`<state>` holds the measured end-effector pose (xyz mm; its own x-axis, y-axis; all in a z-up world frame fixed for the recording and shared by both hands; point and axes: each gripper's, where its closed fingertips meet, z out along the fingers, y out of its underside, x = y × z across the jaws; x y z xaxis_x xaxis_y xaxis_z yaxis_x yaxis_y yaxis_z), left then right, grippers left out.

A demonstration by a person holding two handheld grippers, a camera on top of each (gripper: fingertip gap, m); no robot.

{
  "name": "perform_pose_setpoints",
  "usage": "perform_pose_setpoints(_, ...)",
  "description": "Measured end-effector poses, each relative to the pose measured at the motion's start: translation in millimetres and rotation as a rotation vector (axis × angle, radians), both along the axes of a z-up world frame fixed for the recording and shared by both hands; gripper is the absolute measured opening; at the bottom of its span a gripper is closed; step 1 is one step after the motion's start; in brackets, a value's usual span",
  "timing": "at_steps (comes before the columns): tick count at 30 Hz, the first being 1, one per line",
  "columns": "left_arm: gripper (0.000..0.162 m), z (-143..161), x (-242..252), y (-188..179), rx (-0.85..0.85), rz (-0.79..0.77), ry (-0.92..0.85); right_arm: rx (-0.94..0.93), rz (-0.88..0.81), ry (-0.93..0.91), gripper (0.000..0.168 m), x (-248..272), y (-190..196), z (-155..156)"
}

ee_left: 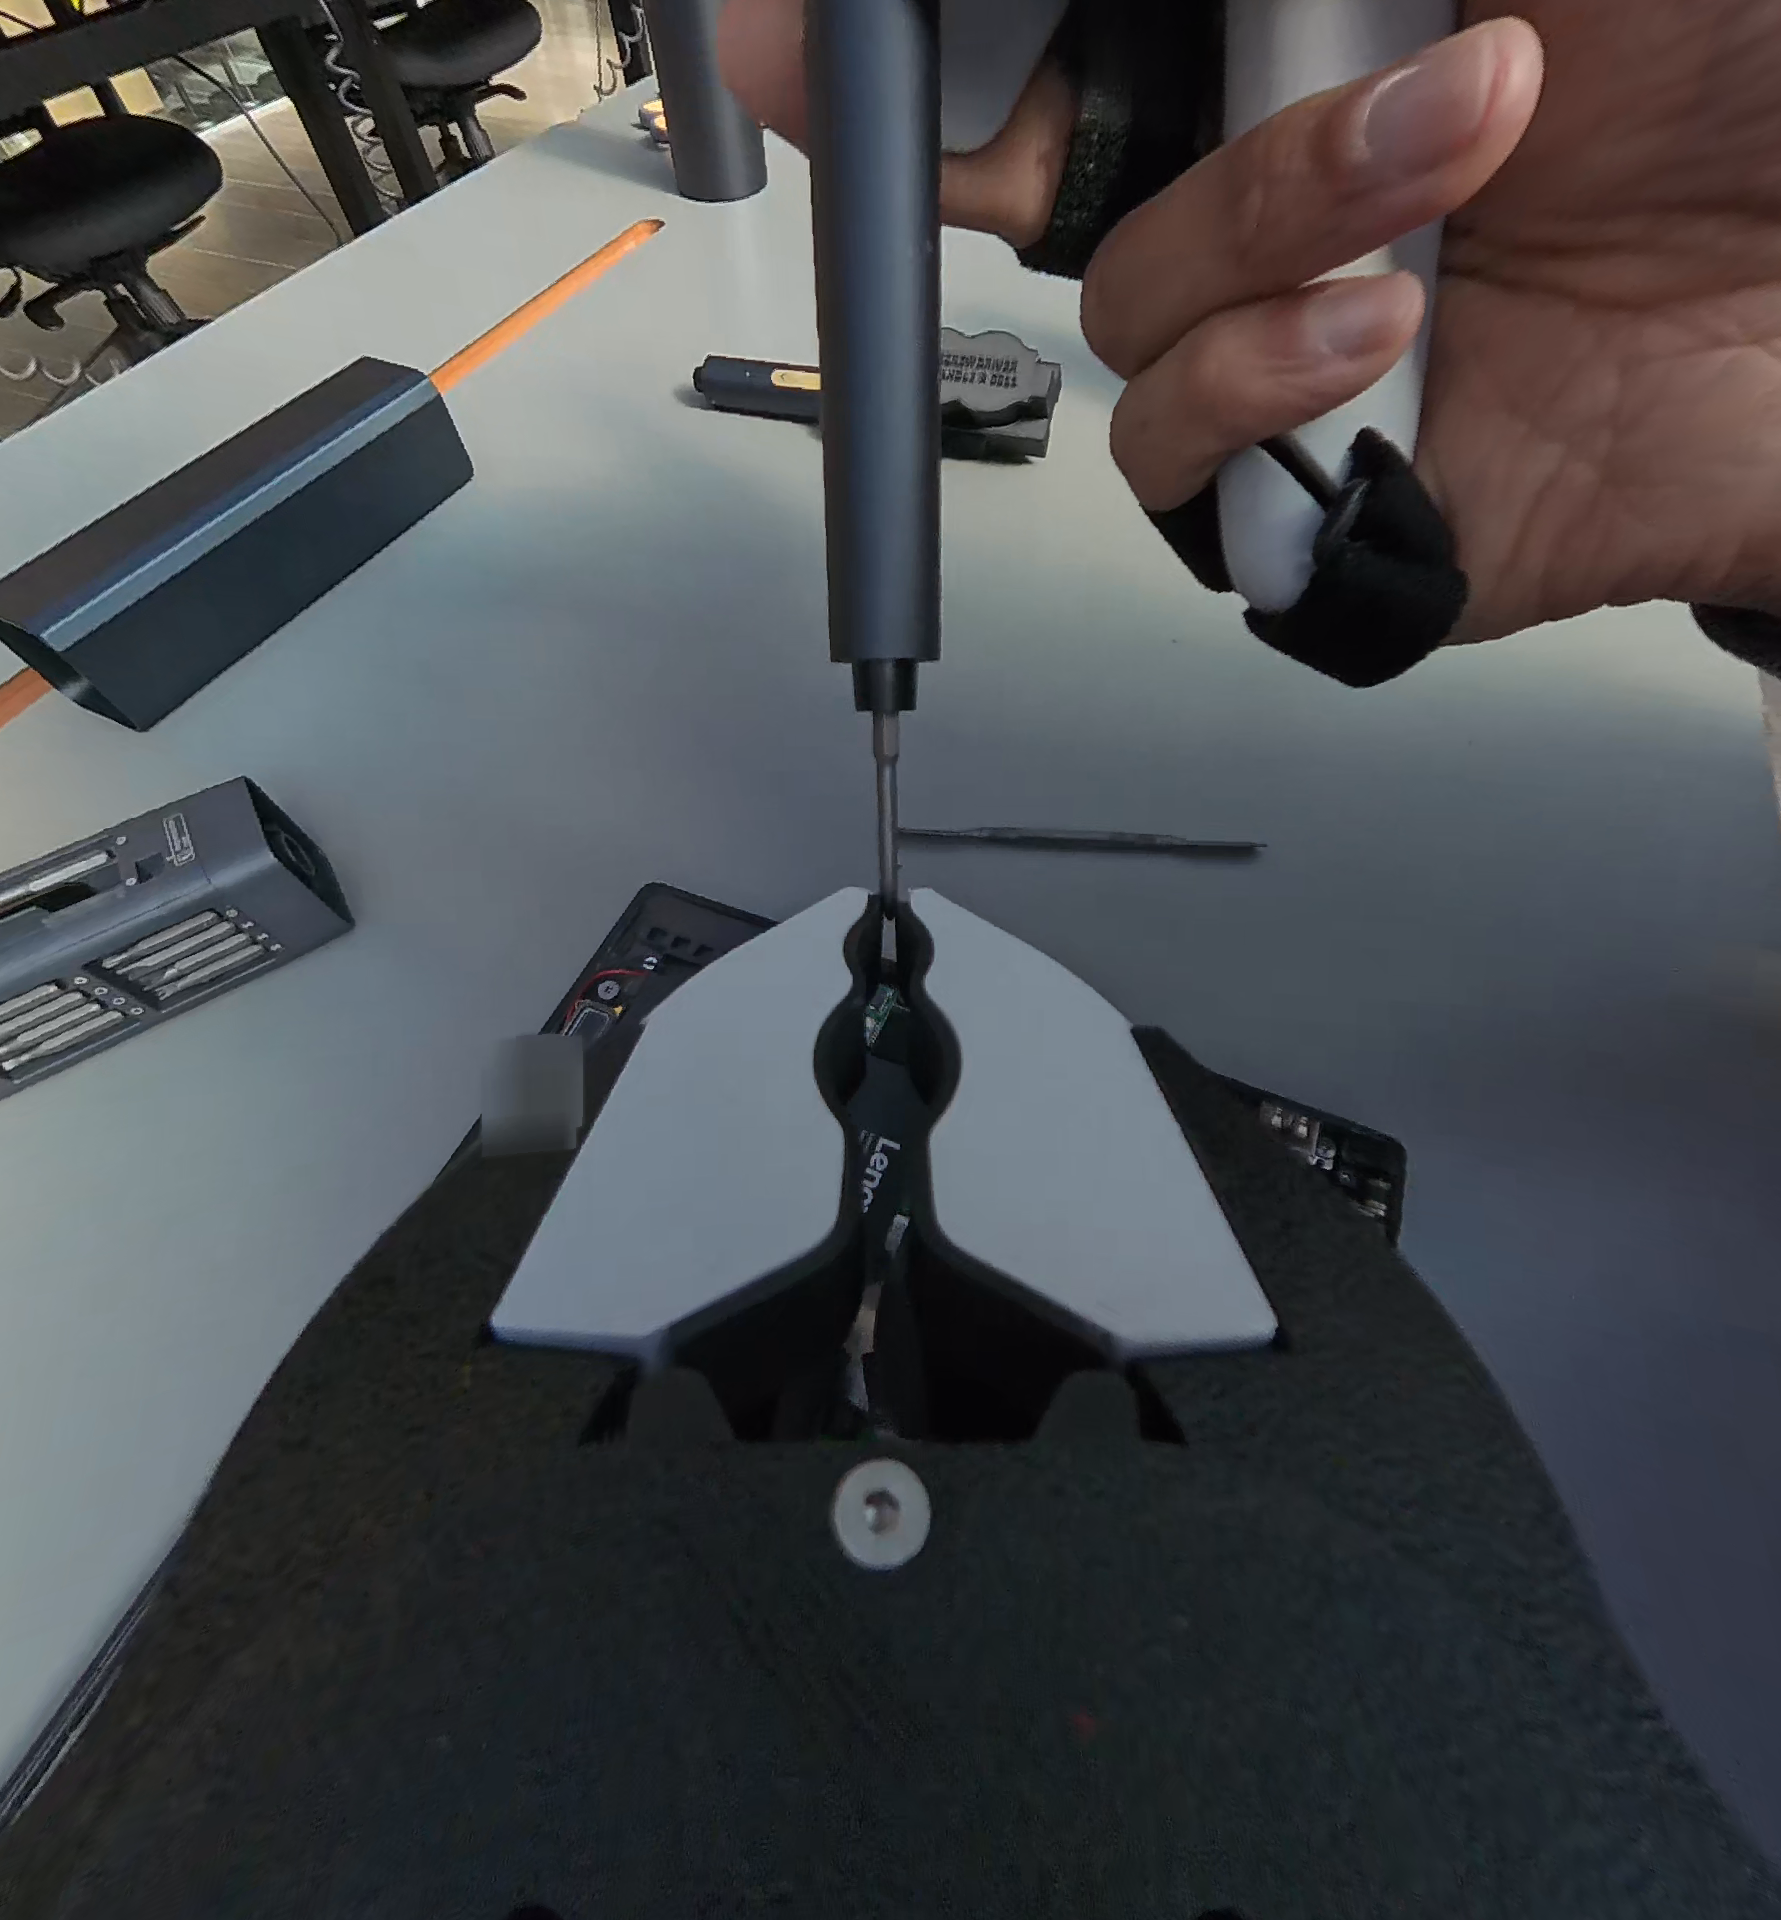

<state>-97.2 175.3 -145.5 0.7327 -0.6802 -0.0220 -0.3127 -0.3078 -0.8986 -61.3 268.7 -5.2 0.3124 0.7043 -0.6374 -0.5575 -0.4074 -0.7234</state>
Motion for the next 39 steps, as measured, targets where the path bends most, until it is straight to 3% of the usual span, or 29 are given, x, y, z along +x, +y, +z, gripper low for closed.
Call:
perform_pose_setpoints(12, 0.007, 11, 5, 0, 0.054, 0.004, -0.068, -0.029, -0.004, 0.055, 0.014, 0, 0, -1)
perform_pose_setpoints(29, 0.002, -1, -2, 2, 0.058, 0.012, 0.047, -0.003, -0.027, 0.099, 0.014, 24, 7, 17)
perform_pose_setpoints(34, 0.002, -9, -8, 4, 0.103, 0.009, 0.167, -0.047, -0.043, -0.036, 0.014, 40, 28, -2)
perform_pose_setpoints(39, 0.002, -13, -10, 5, 0.109, -0.002, 0.190, -0.127, 0.188, -0.437, 0.013, 28, 29, -52)
